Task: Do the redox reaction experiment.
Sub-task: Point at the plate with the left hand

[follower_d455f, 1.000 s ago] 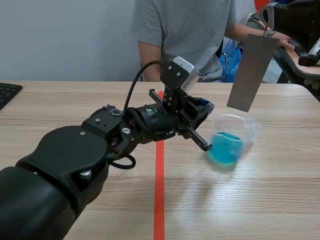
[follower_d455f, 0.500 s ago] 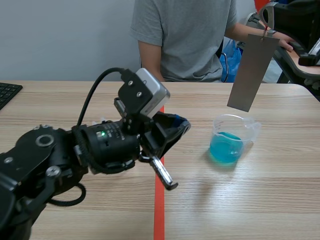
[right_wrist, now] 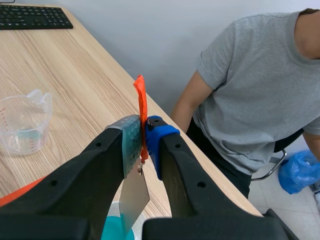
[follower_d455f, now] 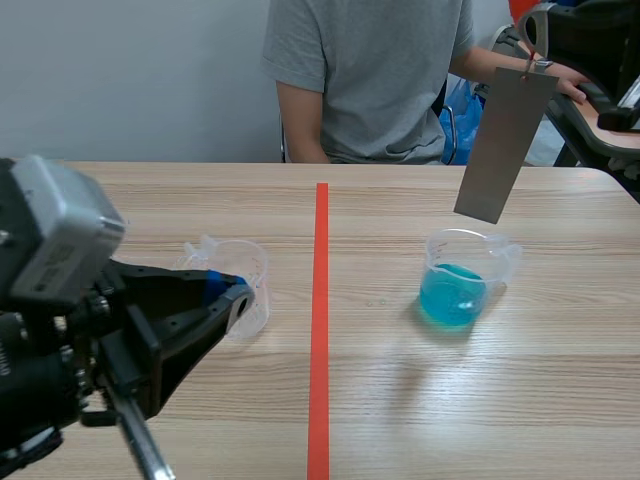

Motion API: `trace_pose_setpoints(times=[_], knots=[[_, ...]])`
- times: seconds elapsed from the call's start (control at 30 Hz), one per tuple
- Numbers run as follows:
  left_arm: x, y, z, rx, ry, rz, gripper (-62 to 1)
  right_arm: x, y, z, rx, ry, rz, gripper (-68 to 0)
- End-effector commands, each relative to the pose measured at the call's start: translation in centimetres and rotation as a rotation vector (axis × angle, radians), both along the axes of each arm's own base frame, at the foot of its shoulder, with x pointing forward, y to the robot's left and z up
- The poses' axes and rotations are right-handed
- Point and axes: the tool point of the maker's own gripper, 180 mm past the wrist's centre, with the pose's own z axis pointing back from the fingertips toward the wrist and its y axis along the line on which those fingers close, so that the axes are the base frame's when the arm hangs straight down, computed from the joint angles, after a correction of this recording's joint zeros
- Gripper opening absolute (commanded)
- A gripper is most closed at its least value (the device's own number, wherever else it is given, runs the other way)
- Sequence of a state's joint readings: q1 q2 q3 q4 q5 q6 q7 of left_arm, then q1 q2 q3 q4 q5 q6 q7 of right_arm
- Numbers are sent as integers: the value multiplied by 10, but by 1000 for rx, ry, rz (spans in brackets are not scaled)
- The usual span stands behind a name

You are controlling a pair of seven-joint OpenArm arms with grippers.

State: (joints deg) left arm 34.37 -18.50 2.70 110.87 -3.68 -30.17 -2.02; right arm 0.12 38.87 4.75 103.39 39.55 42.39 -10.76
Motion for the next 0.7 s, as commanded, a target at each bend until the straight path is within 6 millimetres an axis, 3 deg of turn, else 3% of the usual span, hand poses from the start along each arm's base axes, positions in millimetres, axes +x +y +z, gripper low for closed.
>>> trace_pose_setpoints(times=[0.0,0.23,0.67], knots=[[-8,-1,11,-23,-9,-5,-577,-1,4,12,6,-34,24,-664],[-33,10,14,11,43,9,-577,-1,4,12,3,-32,23,-664],[-31,16,14,24,36,24,-577,-1,3,8,-10,-17,16,-664]])
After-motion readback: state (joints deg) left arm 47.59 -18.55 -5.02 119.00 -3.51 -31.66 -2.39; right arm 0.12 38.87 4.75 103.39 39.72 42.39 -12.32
